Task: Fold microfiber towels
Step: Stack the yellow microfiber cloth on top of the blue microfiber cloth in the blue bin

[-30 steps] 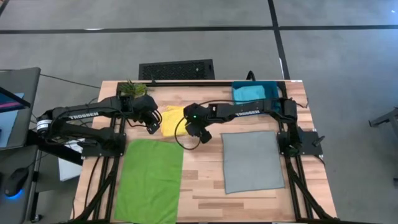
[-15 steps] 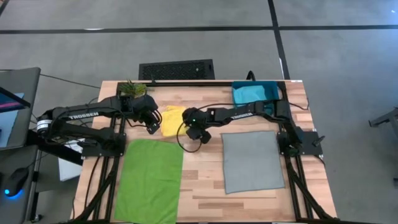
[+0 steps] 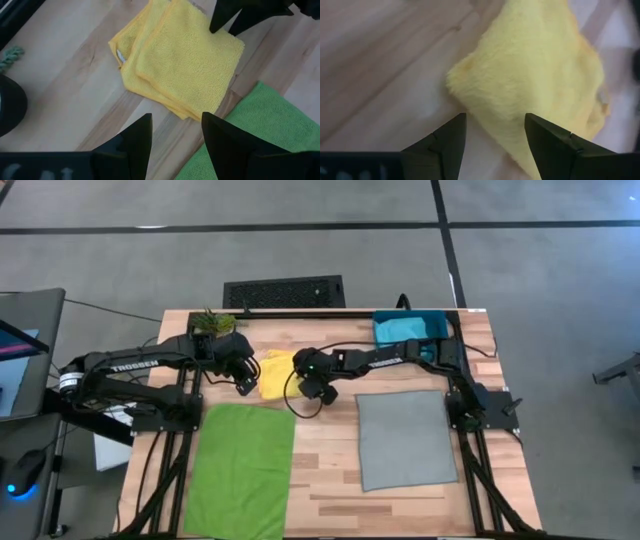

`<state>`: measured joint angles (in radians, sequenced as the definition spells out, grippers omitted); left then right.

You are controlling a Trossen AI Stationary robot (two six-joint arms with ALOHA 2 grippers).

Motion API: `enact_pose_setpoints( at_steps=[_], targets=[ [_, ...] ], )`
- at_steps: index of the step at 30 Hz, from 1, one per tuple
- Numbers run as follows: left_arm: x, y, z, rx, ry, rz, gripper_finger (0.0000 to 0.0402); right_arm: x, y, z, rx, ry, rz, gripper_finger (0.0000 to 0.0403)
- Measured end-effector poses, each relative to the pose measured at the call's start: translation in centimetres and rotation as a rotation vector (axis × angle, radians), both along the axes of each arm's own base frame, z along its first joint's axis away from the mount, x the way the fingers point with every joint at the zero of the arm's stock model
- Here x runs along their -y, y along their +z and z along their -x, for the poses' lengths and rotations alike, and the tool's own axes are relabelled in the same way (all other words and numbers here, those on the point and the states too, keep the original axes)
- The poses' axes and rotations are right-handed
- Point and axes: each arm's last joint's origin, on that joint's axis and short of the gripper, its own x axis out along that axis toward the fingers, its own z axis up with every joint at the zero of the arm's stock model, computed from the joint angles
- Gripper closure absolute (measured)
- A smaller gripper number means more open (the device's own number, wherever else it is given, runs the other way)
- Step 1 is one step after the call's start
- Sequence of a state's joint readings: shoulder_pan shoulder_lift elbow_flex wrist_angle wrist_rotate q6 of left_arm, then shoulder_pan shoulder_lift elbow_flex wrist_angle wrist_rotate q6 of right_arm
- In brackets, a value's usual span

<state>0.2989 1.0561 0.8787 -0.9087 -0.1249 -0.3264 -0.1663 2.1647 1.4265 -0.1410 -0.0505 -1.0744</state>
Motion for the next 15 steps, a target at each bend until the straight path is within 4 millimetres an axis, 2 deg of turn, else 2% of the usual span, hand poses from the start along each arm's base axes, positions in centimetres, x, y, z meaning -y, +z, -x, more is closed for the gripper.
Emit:
enact_pose_setpoints(
  at_steps=[6, 15],
  targets=[
    [0.0, 0.0, 0.0, 0.0, 0.0, 0.0, 0.0237, 0.3, 0.4, -0.5, 0.071, -0.008, 0.004, 0.0177],
    [0.0, 0.0, 0.0, 0.0, -0.001, 0.0, 0.0237, 0.3, -2.2, -1.3, 0.077, 0.027, 0.035, 0.0181]
  ],
)
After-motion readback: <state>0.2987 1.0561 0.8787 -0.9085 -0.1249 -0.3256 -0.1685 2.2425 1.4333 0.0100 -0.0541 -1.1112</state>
